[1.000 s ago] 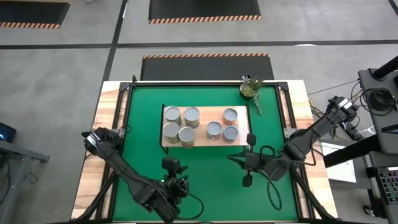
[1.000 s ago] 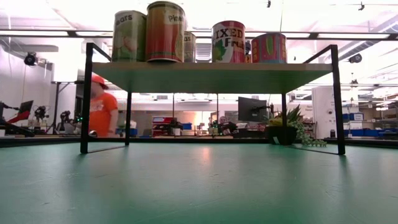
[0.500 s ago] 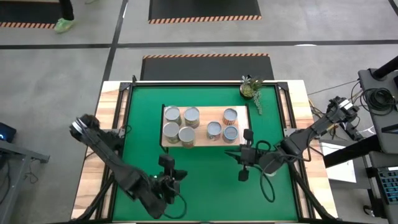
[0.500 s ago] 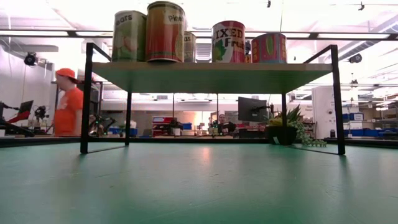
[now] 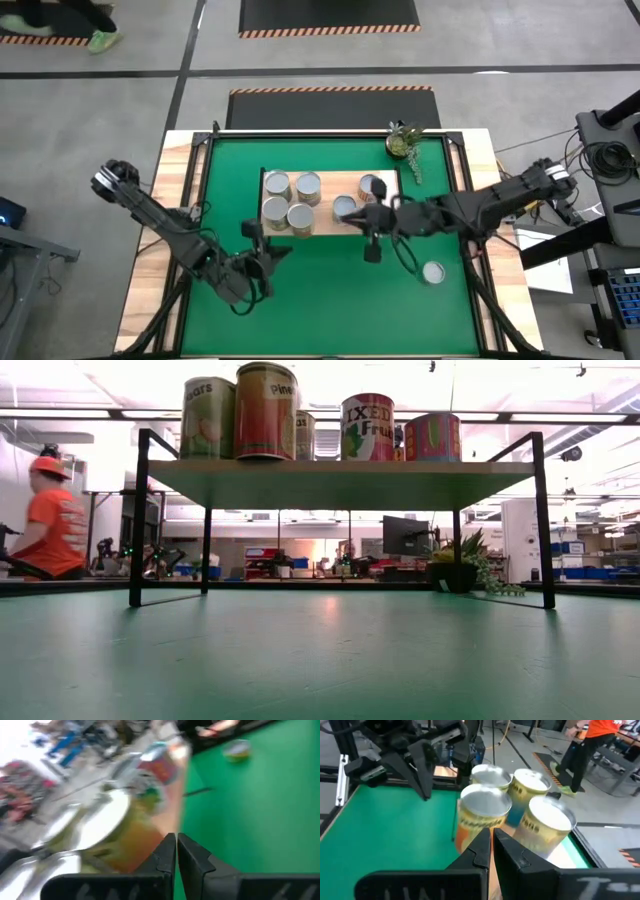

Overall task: Pick and place cans onto a shelf
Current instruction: Put the canned pineapple on the shelf

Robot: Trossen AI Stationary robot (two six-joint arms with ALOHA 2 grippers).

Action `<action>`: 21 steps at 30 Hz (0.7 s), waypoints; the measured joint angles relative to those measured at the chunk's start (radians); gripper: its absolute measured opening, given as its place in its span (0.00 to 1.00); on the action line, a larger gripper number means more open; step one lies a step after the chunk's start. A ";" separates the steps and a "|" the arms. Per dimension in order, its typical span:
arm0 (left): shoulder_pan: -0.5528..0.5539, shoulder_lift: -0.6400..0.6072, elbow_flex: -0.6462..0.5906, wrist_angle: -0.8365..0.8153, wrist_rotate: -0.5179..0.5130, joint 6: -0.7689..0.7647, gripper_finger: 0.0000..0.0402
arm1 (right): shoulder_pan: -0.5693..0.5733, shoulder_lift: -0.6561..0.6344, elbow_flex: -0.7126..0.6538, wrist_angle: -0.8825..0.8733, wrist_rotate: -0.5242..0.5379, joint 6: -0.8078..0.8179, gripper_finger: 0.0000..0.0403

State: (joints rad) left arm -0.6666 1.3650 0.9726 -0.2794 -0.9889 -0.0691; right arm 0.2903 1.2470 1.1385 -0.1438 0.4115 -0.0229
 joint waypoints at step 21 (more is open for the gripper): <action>0.003 0.050 -0.005 0.027 -0.049 -0.150 0.00 | -0.134 0.246 0.315 -0.181 -0.102 -0.146 0.02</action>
State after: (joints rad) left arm -0.6636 1.4151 0.9680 -0.2522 -1.0379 -0.2191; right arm 0.1564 1.4929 1.4538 -0.3244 0.3095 -0.1688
